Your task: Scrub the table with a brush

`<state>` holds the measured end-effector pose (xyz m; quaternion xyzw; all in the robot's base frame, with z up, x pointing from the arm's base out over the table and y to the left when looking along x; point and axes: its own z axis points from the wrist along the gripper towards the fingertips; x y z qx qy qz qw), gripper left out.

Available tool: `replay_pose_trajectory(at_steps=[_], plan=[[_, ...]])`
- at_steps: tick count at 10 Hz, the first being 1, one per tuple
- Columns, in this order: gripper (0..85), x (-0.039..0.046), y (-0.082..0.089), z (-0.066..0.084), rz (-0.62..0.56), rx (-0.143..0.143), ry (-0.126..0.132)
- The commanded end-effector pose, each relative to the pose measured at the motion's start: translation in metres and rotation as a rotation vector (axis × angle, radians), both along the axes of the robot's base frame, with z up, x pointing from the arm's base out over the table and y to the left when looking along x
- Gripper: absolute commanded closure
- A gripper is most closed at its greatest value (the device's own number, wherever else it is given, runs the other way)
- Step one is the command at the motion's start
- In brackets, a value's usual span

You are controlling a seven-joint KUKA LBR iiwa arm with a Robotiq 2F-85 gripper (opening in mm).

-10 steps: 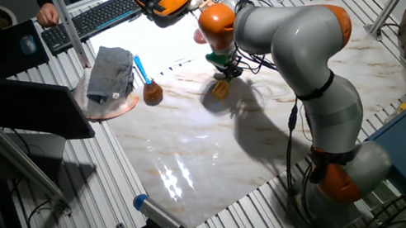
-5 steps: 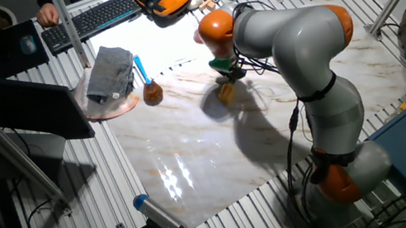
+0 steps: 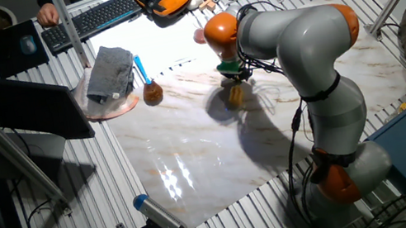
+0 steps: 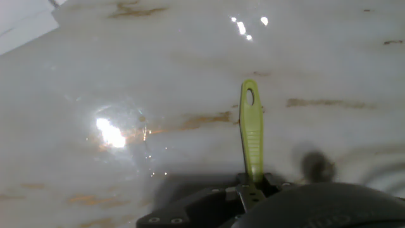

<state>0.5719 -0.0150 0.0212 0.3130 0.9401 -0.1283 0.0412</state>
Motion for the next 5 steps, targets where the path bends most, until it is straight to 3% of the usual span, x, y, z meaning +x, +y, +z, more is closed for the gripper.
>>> replay_pose_trajectory(at_steps=[1, 2, 3, 4, 5], plan=[[85.0, 0.0005, 0.002, 0.001, 0.026, 0.023, -0.003], [85.0, 0.0005, 0.005, 0.002, -0.007, 0.062, -0.004], [85.0, 0.0001, 0.009, 0.004, -0.040, 0.078, -0.005], [85.0, -0.0007, 0.016, 0.006, -0.077, 0.089, -0.010], [85.0, -0.0014, 0.022, 0.006, -0.099, 0.081, -0.014]])
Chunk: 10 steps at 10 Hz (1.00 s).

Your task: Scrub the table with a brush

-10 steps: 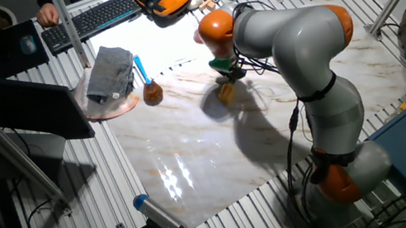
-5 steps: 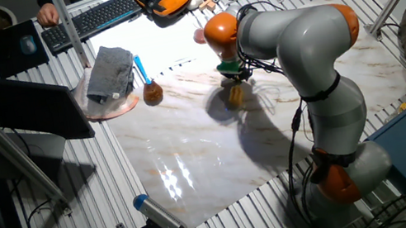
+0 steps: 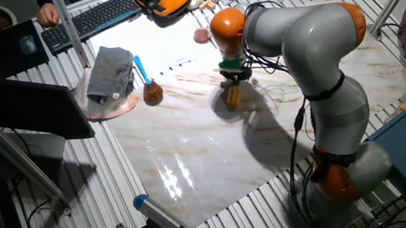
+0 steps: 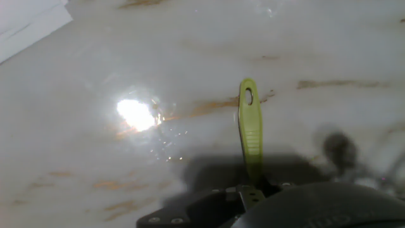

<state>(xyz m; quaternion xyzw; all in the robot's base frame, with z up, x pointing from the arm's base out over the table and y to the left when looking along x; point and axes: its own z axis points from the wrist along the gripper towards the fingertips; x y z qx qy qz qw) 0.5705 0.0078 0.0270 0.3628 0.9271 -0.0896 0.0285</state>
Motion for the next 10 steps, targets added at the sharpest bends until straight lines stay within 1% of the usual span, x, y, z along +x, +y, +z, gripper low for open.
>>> replay_pose_trajectory(at_steps=[1, 2, 3, 4, 5, 7, 8, 9, 10], plan=[[85.0, 0.0006, 0.004, 0.000, -0.034, 0.004, -0.006], [85.0, 0.0010, 0.010, -0.002, -0.061, -0.004, -0.017], [85.0, 0.0020, 0.018, -0.006, -0.104, -0.024, -0.033], [85.0, 0.0039, 0.024, -0.007, -0.153, -0.031, -0.043], [85.0, 0.0063, 0.030, -0.007, -0.195, -0.032, -0.046], [85.0, 0.0107, 0.036, -0.009, -0.265, -0.042, -0.057], [85.0, 0.0139, 0.040, -0.010, -0.306, -0.045, -0.067], [85.0, 0.0173, 0.043, -0.012, -0.337, -0.059, -0.079], [85.0, 0.0207, 0.042, -0.014, -0.355, -0.064, -0.089]])
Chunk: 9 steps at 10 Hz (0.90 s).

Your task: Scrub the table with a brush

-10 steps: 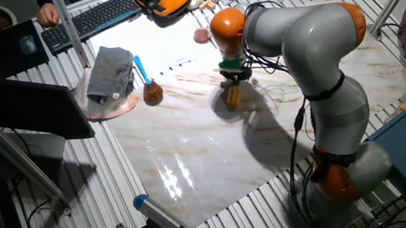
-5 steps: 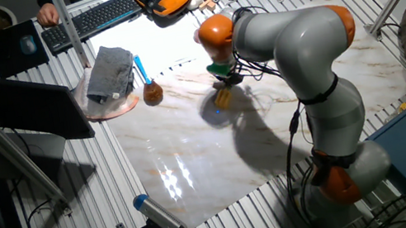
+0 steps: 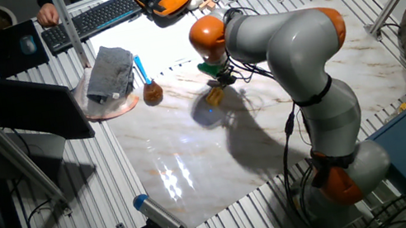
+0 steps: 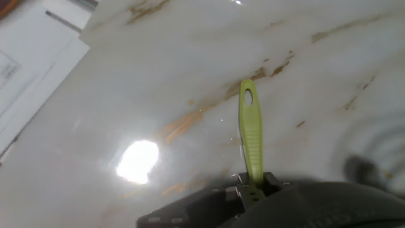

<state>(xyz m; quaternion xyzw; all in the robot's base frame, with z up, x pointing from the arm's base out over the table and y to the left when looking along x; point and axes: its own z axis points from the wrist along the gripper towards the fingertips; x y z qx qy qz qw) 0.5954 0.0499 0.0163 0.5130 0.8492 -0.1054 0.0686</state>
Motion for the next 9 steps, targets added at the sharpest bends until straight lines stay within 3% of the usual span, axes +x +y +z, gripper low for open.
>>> replay_pose_trajectory(at_steps=[1, 3, 4, 9], plan=[[85.0, 0.0020, -0.006, -0.002, -0.020, 0.004, 0.007], [85.0, 0.0133, -0.022, 0.008, -0.002, 0.040, 0.023], [85.0, 0.0166, -0.028, 0.010, 0.008, 0.040, 0.022], [85.0, 0.0240, -0.047, 0.009, 0.032, -0.005, -0.030]])
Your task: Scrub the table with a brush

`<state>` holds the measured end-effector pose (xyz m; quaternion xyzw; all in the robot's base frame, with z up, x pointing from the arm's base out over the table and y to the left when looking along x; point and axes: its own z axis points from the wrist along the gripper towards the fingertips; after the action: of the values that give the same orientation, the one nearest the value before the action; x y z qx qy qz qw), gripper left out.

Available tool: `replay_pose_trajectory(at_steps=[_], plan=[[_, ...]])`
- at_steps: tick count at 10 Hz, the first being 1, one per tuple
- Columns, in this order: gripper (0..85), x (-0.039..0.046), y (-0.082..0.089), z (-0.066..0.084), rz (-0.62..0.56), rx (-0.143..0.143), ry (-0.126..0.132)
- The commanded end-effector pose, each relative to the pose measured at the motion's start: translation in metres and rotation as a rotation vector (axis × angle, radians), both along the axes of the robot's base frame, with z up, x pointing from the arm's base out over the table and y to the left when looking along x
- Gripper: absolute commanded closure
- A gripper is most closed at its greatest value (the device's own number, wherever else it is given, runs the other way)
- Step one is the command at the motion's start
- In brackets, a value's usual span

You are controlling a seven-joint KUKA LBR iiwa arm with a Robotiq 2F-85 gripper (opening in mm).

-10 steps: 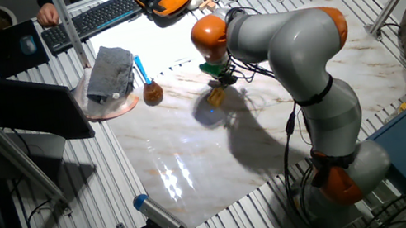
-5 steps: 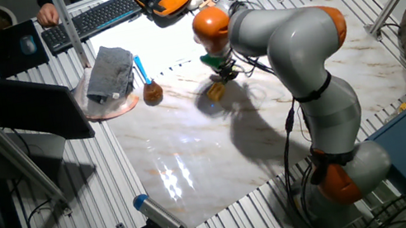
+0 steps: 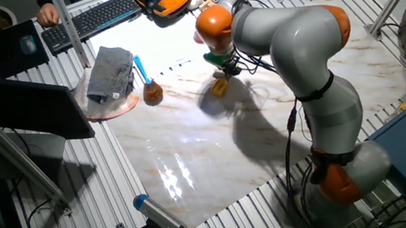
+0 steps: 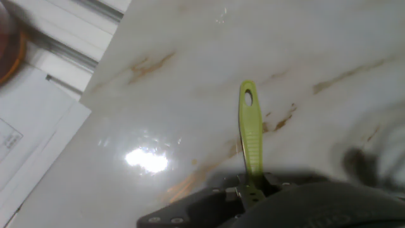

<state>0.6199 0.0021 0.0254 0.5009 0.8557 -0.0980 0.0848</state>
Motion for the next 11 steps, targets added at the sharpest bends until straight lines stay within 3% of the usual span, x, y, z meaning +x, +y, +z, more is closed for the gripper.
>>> replay_pose_trajectory(at_steps=[1, 3, 6, 9, 11], plan=[[85.0, 0.0018, -0.003, -0.002, 0.003, 0.000, -0.007], [85.0, 0.0068, -0.009, -0.007, 0.004, -0.016, -0.026], [85.0, 0.0147, -0.028, -0.002, 0.043, -0.001, -0.017], [85.0, 0.0137, -0.034, -0.004, 0.072, 0.000, -0.018], [85.0, 0.0070, -0.039, -0.001, 0.137, 0.004, 0.003]])
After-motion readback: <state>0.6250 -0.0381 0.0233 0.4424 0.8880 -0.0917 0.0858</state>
